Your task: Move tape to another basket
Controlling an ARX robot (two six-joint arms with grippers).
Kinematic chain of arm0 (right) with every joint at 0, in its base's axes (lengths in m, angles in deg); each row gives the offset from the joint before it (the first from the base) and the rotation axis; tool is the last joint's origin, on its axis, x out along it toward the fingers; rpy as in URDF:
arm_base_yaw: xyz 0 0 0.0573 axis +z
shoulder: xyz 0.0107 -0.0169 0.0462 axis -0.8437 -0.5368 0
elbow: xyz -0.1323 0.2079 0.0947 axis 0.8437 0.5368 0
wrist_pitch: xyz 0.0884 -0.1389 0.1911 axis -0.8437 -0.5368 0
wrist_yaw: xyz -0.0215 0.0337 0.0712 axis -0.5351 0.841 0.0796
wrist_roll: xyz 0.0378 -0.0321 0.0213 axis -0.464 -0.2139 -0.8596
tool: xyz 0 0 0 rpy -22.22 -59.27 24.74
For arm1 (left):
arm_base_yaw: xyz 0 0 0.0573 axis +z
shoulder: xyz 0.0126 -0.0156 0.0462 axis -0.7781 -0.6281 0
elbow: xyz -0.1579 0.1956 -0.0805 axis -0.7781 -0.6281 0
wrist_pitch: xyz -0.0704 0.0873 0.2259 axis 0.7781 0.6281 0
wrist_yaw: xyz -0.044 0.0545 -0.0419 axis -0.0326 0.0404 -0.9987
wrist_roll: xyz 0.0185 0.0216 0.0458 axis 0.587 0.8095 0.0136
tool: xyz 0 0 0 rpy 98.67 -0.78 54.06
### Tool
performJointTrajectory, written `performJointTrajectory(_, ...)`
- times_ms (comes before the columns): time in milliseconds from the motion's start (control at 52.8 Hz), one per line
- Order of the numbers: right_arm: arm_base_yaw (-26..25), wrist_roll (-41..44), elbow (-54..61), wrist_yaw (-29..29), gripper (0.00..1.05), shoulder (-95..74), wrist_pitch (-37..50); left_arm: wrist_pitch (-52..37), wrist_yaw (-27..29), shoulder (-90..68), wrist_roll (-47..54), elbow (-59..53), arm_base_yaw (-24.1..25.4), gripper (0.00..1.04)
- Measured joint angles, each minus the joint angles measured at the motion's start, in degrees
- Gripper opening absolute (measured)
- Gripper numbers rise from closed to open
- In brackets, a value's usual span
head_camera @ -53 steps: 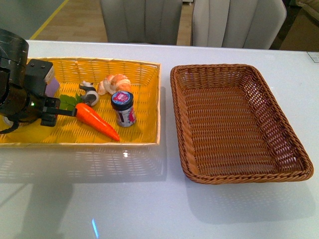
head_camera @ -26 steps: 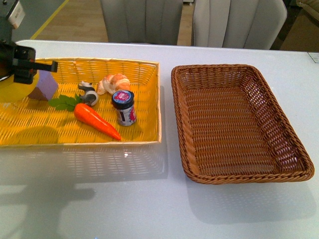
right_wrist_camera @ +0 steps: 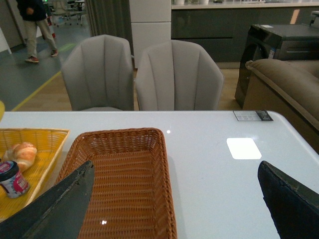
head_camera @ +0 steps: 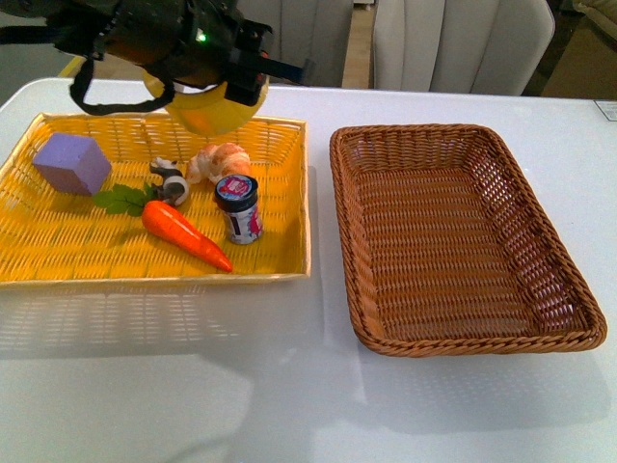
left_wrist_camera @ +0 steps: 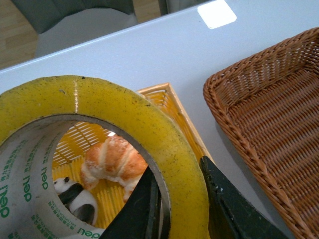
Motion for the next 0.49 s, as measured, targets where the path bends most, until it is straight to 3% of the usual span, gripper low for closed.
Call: performJointTrajectory(492, 0.0, 0.0, 0.0, 0.0, 0.96, 0.0, 0.0, 2.3, -4.5, -8.7, -0.1, 9.7, -9.6, 0.17)
